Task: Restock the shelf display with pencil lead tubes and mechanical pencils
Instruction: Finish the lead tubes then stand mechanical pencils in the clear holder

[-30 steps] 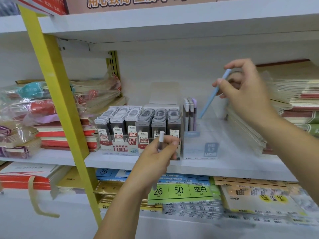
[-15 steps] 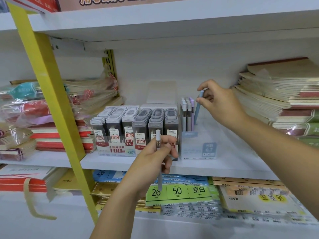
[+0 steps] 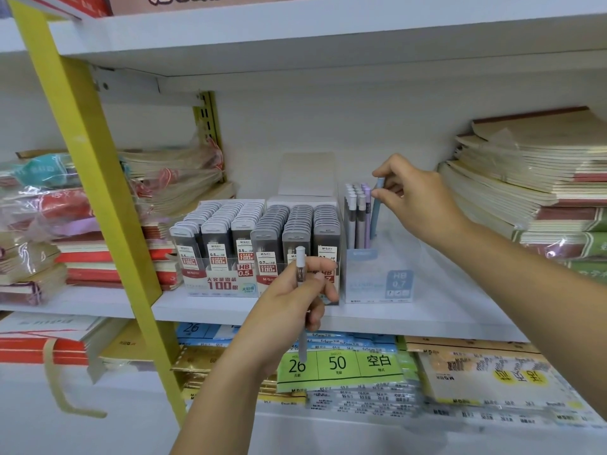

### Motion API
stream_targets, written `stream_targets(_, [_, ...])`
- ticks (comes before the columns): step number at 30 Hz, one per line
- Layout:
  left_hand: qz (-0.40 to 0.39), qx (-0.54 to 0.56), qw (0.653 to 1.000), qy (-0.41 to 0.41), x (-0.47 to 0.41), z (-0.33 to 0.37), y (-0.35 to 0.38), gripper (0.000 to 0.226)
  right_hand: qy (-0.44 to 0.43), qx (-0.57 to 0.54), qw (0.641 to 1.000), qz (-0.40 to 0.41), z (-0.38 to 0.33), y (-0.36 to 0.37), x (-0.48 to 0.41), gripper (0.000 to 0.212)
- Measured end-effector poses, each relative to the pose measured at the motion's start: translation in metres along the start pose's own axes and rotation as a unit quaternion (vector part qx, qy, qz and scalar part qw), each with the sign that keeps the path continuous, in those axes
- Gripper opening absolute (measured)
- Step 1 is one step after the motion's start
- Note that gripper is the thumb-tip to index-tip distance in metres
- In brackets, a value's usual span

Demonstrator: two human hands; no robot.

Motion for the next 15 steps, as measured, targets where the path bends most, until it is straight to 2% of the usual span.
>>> stream_targets(6, [-0.003, 0.006, 1.000, -0.001, -0.001, -0.002, 0.000, 0.027, 0.004, 0.004, 1.000, -0.012, 0.000, 0.002, 0.000, 0.023])
stream_targets(10, [-0.009, 0.013, 1.000, 0.000, 0.000, 0.000, 0.001, 0.025, -0.014, 0.096, 0.995, -0.018, -0.002, 0.000, -0.006, 0.023])
stream_targets(15, [-0.013, 0.021, 1.000, -0.002, 0.002, 0.002, 0.002, 0.024, 0.018, 0.141, 0.987, -0.080, 0.003, 0.006, -0.014, 0.023])
Point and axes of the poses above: each hand's wrist, its own x-axis away from the middle knuckle, its own y-axis out of the palm, z = x × y, the point moved 8 cm from there along -x, towards the middle knuckle, and after that the axes turned 5 degrees about -y, right-handed, at the moved point
